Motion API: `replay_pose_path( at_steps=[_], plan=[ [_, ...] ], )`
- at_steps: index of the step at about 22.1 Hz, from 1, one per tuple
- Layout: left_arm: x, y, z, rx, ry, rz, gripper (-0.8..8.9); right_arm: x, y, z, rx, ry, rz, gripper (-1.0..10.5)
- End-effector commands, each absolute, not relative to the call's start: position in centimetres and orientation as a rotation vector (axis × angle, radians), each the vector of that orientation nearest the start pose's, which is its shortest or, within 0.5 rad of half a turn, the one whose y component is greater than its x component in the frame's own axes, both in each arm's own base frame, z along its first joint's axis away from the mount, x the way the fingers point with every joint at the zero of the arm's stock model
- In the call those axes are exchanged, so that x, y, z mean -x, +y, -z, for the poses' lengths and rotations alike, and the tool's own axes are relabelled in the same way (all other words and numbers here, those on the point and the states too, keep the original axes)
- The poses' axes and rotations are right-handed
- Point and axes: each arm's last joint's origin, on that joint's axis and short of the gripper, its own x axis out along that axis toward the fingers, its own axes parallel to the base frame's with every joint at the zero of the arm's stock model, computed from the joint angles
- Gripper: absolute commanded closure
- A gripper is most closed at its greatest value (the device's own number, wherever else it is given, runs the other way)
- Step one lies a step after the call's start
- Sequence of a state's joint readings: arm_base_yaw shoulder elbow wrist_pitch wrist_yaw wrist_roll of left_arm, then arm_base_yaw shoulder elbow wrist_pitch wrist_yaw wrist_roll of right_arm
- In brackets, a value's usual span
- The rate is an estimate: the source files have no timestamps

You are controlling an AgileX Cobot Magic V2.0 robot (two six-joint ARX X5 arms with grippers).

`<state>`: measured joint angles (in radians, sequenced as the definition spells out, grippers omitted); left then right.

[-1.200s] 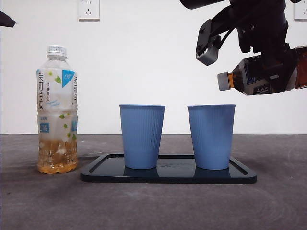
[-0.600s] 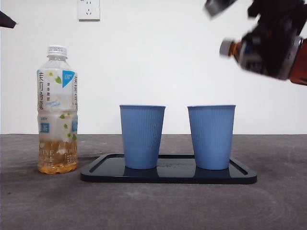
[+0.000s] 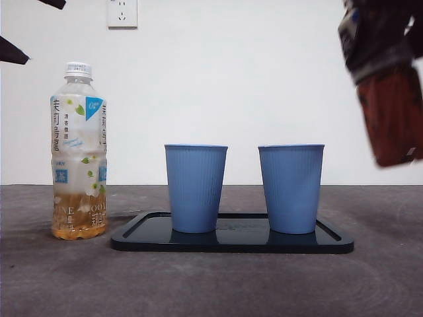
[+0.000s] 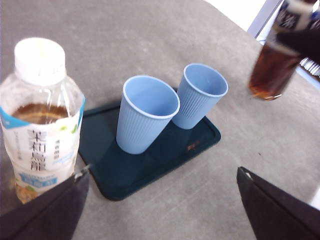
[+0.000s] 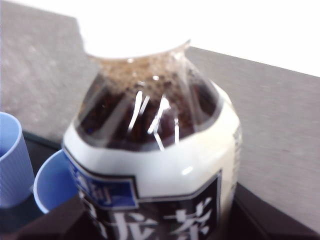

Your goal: Pour the drink into the cup

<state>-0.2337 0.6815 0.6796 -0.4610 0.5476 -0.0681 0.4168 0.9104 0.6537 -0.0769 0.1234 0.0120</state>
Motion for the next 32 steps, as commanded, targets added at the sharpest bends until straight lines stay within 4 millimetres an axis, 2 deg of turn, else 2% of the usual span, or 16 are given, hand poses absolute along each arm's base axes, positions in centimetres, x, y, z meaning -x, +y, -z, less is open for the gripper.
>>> replay_pose_path(
  at_steps=[1, 4, 10, 23, 32],
  plan=[
    [-13.7, -4.9, -29.4, 0.135, 0.480, 0.754, 3.46, -18.8, 7.9, -26.1, -0.027, 0.183, -0.284, 7.4],
    [-13.7, -4.9, -29.3, 0.137, 0.482, 0.753, 3.47, -18.8, 7.1, -23.1, -0.101, 0.119, -0.243, 7.4],
    [-13.7, -4.9, -29.3, 0.138, 0.483, 0.753, 3.49, -19.6, 6.2, -20.2, -0.124, 0.127, -0.201, 7.4],
    [-13.7, -4.9, -29.3, 0.148, 0.486, 0.750, 3.49, -21.9, 6.0, -18.9, -0.121, 0.042, -0.219, 7.4],
    [-13.8, -4.8, -29.4, 0.141, 0.481, 0.722, 3.49, -22.5, 5.4, -18.3, -0.126, 0.050, -0.187, 7.4]
  ],
)
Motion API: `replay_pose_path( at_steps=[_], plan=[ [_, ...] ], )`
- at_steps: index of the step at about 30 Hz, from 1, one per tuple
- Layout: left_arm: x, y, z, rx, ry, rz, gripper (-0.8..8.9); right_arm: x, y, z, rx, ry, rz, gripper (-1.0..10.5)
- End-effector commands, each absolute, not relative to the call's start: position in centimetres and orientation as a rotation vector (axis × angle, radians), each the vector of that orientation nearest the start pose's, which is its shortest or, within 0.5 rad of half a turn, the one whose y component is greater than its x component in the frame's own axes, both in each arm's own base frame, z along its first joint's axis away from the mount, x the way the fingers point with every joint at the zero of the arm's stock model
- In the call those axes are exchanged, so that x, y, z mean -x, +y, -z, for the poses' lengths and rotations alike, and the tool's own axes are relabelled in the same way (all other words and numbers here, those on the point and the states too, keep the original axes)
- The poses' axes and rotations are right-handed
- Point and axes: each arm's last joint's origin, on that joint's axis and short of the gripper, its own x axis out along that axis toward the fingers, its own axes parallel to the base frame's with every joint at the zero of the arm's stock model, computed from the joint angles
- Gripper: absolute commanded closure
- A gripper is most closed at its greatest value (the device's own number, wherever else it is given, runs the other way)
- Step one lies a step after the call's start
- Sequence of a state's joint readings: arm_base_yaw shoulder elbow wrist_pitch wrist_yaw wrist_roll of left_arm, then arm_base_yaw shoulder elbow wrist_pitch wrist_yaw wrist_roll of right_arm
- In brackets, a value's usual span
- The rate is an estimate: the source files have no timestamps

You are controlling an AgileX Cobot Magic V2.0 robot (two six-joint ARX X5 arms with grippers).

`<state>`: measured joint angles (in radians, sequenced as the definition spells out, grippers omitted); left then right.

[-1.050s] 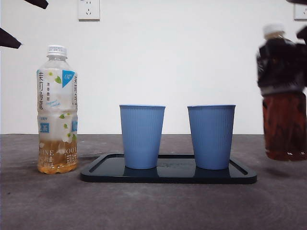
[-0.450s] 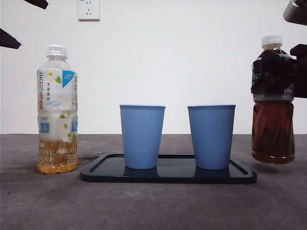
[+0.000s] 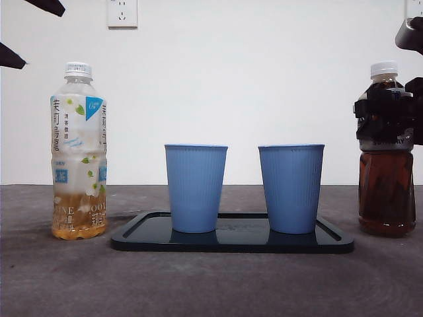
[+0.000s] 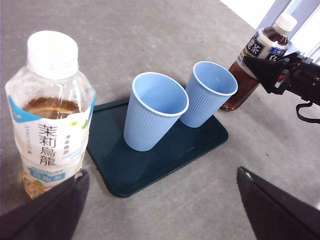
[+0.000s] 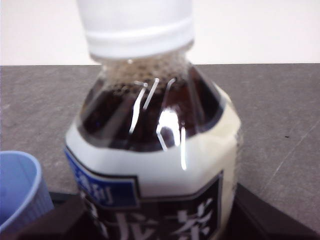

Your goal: Pour the drink into the cup

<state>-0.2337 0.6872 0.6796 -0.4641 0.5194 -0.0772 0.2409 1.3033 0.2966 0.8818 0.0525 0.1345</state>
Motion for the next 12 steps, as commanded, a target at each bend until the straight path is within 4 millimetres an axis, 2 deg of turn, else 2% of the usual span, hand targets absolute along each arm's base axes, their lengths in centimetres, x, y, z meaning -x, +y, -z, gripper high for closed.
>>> replay_pose_path(
  at_steps=[1, 12],
  plan=[
    [-13.81, -4.81, -29.36, 0.141, 0.481, 0.722, 3.49, -22.54, 5.32, -18.29, -0.126, 0.050, -0.186, 7.4],
    [-13.81, -4.80, -29.33, 0.141, 0.484, 0.720, 3.49, -22.69, 5.22, -17.76, -0.139, 0.084, -0.178, 7.4]
  ],
)
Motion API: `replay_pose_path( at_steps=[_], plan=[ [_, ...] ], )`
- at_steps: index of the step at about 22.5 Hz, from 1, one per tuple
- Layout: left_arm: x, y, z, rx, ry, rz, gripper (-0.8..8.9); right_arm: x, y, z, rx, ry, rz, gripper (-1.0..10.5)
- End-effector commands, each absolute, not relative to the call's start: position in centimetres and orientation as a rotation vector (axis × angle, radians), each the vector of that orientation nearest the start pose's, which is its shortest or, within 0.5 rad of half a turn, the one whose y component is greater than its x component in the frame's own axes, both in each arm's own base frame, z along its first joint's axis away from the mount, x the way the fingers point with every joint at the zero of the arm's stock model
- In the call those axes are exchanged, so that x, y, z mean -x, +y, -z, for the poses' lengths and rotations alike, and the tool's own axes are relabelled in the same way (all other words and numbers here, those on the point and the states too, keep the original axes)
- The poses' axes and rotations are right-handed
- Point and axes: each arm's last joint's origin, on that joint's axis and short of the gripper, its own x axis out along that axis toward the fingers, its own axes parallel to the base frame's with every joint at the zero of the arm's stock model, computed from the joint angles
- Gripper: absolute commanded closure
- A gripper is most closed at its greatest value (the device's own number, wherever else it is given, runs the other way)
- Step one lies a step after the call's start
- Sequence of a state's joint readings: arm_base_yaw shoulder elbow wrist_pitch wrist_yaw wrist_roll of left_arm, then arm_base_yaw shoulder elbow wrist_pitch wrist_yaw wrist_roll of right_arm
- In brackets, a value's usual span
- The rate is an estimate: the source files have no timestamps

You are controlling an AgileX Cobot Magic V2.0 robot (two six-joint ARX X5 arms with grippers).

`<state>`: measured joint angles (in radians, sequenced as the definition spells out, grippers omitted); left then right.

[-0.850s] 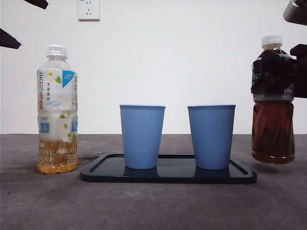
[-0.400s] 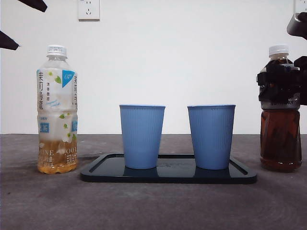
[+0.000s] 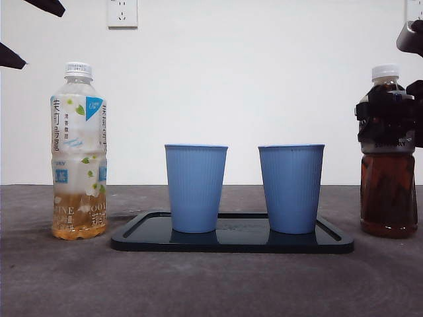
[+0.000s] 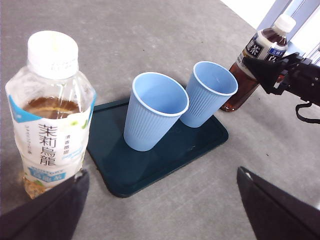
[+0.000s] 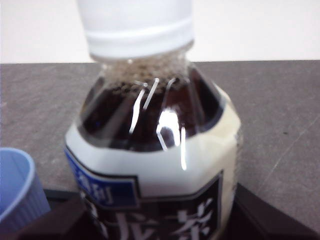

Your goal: Pour the drink into the cup

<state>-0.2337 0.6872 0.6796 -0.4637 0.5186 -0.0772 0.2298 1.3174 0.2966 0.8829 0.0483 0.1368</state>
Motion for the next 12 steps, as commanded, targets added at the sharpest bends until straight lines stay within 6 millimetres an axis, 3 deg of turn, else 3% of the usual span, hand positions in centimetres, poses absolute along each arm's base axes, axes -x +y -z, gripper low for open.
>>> replay_pose_path(
  at_steps=[1, 7, 12],
  plan=[
    [-13.81, -4.80, -29.33, 0.141, 0.484, 0.720, 3.49, -22.70, 5.22, -17.71, -0.138, 0.087, -0.178, 7.4],
    [-13.81, -4.80, -29.32, 0.141, 0.485, 0.720, 3.49, -22.78, 5.24, -17.49, -0.138, 0.097, -0.178, 7.2],
    [-13.81, -4.80, -29.32, 0.141, 0.485, 0.720, 3.49, -22.77, 5.24, -17.48, -0.137, 0.099, -0.176, 5.2]
  ],
)
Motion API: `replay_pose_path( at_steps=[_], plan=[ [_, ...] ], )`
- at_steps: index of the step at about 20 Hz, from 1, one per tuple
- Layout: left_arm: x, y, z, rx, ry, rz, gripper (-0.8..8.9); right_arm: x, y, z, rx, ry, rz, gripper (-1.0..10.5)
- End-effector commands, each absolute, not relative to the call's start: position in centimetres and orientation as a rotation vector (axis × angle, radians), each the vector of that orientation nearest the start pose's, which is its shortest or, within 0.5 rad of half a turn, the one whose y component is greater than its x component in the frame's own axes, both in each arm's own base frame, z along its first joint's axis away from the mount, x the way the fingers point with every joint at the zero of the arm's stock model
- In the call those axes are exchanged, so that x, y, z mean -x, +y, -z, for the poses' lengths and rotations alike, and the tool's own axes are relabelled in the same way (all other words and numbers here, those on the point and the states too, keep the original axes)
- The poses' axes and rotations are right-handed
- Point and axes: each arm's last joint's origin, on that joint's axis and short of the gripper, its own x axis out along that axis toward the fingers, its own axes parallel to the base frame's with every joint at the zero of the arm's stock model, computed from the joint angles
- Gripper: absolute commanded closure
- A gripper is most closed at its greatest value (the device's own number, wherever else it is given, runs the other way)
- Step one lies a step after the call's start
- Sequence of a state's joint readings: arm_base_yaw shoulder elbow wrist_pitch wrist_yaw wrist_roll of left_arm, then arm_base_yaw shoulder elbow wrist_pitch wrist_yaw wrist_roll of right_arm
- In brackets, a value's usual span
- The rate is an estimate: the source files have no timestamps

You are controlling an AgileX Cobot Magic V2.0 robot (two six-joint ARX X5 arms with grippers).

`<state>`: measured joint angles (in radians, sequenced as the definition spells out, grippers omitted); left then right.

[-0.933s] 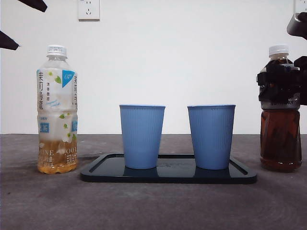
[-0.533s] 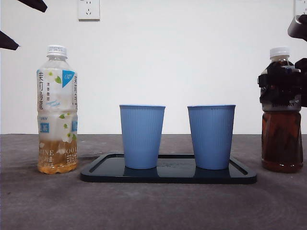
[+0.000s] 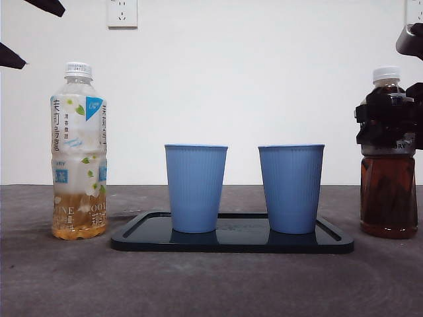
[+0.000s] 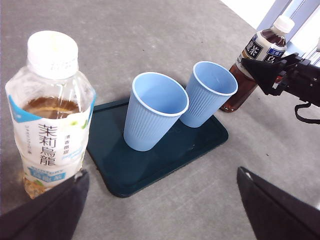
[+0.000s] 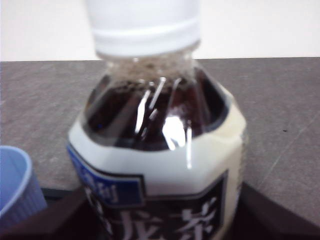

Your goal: Pour the drink into the cup

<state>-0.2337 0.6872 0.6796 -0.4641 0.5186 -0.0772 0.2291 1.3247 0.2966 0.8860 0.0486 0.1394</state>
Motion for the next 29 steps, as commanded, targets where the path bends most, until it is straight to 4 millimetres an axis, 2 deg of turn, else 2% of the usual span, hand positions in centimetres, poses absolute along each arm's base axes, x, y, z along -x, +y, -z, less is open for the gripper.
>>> replay_pose_path(
  at_steps=[1, 7, 13, 21, 26, 29],
  plan=[
    [-13.8, -4.8, -29.3, 0.141, 0.485, 0.720, 3.49, -22.8, 5.2, -17.4, -0.136, 0.106, -0.176, 5.0],
    [-13.8, -4.6, -29.1, 0.130, 0.504, 0.655, 3.47, -22.1, 5.1, -17.8, -0.126, 0.168, -0.168, 4.6],
    [-13.8, -4.6, -28.8, 0.130, 0.536, 0.593, 3.45, -20.3, 4.9, -19.6, -0.130, 0.225, -0.172, 4.6],
    [-14.0, -5.3, -27.3, 0.106, 0.542, 0.509, 3.44, -16.5, 4.6, -23.5, -0.188, 0.364, -0.180, 4.6],
    [-14.5, -6.0, -26.0, 0.094, 0.496, 0.469, 3.42, -13.9, 4.2, -26.3, -0.233, 0.384, -0.193, 4.6],
    [-15.0, -6.4, -24.6, 0.078, 0.479, 0.429, 2.96, -12.4, 3.9, -27.7, -0.243, 0.367, -0.212, 4.6]
  ],
)
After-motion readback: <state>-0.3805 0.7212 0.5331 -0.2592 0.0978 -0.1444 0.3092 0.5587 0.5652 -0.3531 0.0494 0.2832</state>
